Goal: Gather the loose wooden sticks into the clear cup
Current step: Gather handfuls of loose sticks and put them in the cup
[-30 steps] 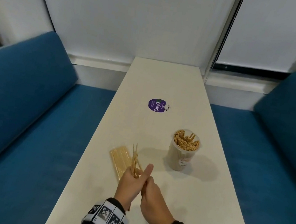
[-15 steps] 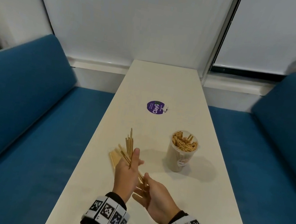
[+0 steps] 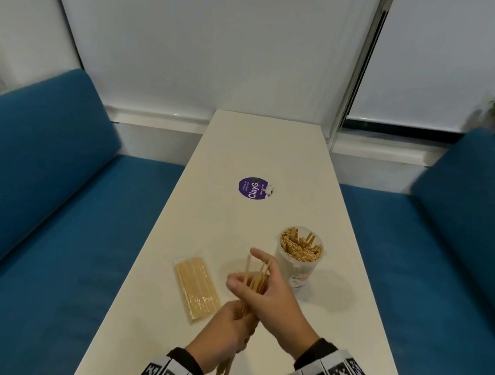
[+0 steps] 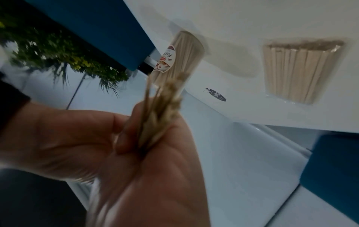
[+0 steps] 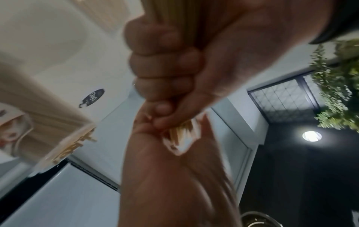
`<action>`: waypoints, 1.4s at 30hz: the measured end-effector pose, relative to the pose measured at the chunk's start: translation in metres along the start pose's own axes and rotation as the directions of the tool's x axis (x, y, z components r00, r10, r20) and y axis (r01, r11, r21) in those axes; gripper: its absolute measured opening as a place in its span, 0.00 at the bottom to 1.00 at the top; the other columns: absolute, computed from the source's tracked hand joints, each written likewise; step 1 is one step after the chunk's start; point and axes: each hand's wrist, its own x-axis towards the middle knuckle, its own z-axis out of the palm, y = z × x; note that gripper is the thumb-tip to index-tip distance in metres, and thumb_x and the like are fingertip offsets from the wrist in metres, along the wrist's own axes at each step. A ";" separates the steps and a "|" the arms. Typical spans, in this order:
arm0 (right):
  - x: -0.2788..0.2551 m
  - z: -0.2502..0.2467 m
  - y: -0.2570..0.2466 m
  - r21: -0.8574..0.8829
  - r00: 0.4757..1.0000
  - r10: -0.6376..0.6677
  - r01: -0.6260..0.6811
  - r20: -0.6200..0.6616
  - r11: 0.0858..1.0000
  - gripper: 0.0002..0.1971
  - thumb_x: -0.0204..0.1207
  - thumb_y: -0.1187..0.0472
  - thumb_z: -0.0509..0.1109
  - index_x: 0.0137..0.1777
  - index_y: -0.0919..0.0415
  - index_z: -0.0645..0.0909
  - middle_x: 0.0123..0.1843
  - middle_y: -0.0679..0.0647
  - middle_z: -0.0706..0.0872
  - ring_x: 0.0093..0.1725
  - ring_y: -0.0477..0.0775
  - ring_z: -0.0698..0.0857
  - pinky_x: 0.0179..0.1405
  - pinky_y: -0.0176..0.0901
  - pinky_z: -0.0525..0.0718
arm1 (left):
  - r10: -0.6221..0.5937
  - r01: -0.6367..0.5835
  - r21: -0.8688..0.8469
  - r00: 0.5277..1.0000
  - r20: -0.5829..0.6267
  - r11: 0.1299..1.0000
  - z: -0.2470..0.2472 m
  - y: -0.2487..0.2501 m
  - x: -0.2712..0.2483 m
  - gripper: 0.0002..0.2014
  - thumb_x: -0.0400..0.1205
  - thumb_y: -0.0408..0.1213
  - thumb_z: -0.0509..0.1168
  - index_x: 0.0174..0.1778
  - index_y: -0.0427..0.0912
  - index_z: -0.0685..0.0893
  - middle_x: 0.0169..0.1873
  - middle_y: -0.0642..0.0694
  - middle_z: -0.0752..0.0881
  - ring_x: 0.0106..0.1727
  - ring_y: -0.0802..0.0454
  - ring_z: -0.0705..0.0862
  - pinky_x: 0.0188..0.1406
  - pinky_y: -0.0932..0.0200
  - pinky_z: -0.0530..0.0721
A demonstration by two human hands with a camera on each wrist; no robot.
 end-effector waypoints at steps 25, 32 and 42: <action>0.011 0.009 -0.009 -0.246 0.692 -0.575 0.523 -0.436 0.816 0.13 0.82 0.52 0.59 0.63 0.35 0.67 0.25 0.57 0.80 0.25 0.49 0.83 0.36 0.40 0.85 | -0.351 0.227 -0.759 0.936 -0.002 0.610 0.001 0.001 0.010 0.24 0.87 0.44 0.54 0.33 0.32 0.82 0.27 0.35 0.87 0.37 0.44 0.84 0.44 0.52 0.84; 0.013 0.002 0.011 -0.450 0.671 -0.649 0.485 -0.359 0.750 0.02 0.77 0.46 0.60 0.46 0.40 0.70 0.35 0.56 0.83 0.32 0.46 0.86 0.35 0.27 0.80 | -0.363 0.230 -0.699 0.930 -0.045 0.677 0.004 -0.006 0.012 0.19 0.86 0.47 0.55 0.44 0.34 0.81 0.26 0.44 0.78 0.17 0.59 0.73 0.13 0.70 0.71; 0.007 -0.023 0.011 -0.476 0.792 -0.455 0.241 -0.407 0.846 0.06 0.81 0.49 0.59 0.49 0.50 0.68 0.33 0.52 0.79 0.30 0.55 0.80 0.27 0.41 0.80 | 0.271 -0.231 0.473 0.962 -0.016 0.850 -0.004 -0.015 0.004 0.20 0.74 0.63 0.54 0.31 0.49 0.70 0.23 0.54 0.69 0.21 0.61 0.66 0.23 0.68 0.64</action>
